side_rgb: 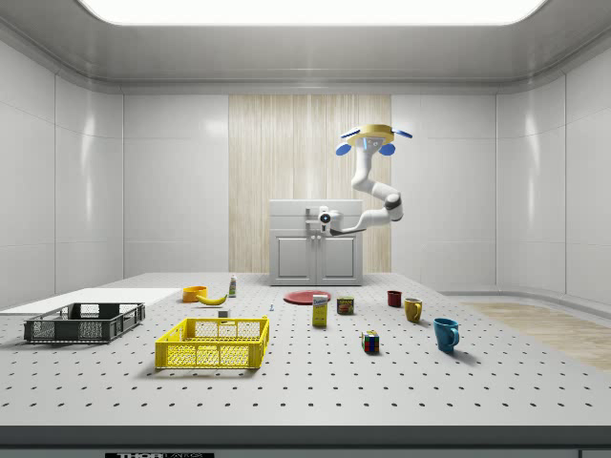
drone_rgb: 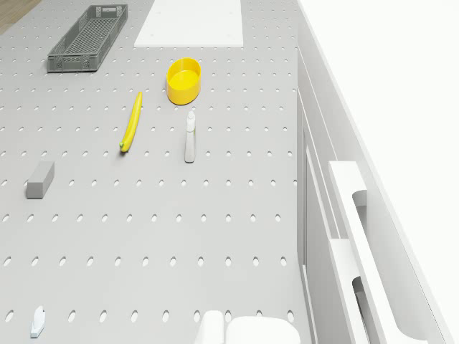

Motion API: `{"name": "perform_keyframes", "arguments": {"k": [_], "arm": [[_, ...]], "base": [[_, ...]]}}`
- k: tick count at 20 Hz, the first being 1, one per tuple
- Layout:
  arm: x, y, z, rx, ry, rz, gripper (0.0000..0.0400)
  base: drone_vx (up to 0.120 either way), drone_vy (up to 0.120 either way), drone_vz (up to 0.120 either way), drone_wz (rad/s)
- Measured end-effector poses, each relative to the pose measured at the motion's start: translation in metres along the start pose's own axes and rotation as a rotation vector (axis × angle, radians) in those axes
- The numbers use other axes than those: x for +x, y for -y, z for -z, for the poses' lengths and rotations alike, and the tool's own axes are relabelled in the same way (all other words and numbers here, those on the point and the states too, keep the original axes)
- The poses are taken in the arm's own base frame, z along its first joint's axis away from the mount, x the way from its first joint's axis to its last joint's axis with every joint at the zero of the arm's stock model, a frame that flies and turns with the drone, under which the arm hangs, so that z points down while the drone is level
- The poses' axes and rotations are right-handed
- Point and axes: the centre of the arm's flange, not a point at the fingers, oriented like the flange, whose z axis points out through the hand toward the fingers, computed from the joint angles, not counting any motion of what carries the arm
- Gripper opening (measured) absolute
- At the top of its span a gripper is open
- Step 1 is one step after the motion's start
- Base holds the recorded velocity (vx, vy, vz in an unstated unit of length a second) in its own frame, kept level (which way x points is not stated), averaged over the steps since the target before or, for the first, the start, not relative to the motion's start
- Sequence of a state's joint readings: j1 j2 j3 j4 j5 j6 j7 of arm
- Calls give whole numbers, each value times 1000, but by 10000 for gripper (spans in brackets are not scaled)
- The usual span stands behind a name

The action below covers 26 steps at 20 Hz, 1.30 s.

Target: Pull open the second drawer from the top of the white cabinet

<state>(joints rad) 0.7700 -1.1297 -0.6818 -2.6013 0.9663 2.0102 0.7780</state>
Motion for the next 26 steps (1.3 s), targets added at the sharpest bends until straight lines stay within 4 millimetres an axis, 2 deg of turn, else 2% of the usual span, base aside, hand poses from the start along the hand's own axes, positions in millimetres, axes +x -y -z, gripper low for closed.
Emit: {"name": "perform_keyframes", "arguments": {"k": [6, 14, 20, 26], "arm": [[2, 2, -14, 0, 0, 0, 300], [20, 20, -18, 0, 0, 0, 300], [16, 34, -19, 0, 0, 0, 300], [14, 39, -31, 0, 1, 0, 300]], "base": [[0, 0, 0, 0], [0, 0, 0, 0], [0, 0, 0, 0], [0, 0, 0, 0]]}}
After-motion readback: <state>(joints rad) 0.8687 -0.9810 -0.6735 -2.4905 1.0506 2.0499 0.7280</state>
